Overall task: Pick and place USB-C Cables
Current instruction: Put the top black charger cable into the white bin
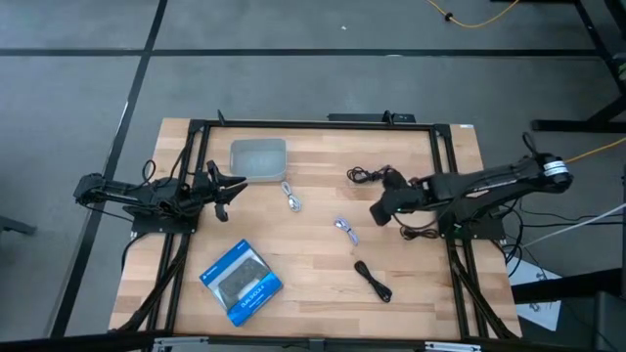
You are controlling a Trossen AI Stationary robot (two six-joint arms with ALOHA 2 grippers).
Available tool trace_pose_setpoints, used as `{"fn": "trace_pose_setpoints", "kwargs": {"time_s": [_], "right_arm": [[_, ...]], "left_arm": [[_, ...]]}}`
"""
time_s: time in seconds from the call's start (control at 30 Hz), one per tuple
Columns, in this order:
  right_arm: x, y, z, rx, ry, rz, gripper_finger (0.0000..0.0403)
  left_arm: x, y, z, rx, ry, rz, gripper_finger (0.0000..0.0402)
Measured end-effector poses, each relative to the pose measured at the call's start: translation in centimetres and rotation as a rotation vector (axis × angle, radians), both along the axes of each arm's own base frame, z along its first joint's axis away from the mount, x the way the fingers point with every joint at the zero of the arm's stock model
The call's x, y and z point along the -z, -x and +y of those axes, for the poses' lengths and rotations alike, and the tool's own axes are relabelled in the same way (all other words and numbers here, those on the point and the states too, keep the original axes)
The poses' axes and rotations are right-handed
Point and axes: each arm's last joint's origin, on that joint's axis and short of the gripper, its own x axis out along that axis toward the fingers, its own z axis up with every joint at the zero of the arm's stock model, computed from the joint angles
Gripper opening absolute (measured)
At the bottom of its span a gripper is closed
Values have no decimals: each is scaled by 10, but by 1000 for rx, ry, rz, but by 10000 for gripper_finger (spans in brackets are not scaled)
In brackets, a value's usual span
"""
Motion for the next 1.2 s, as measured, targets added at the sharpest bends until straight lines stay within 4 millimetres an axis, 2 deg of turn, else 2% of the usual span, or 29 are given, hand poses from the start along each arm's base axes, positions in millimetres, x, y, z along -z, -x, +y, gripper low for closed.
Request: {"fn": "trace_pose_setpoints", "kwargs": {"time_s": [0.17, 0.3, 0.53, 0.73, 0.83, 0.97, 1.2], "right_arm": [[20, -3, 0, -1, 9, 74, 94], [27, -6, 1, -9, -5, 112, 94], [30, -7, 2, -54, -6, 140, 94], [30, -7, 2, -190, 35, 182, 94], [31, -6, 5, -310, -26, 213, 94], [33, 0, 12, -433, -201, 280, 94], [30, 13, 15, -343, -282, 397, 94]], "left_arm": [[2, 0, 0, 0, -3, 18, 86], [2, 0, 0, 0, -3, 18, 86], [2, 0, 0, 0, -3, 18, 86], [2, 0, 0, 0, -3, 19, 86], [3, 0, 0, 0, -5, 35, 86], [6, -1, 0, 0, -9, 67, 86], [7, -1, 0, 1, -10, 71, 86]]}}
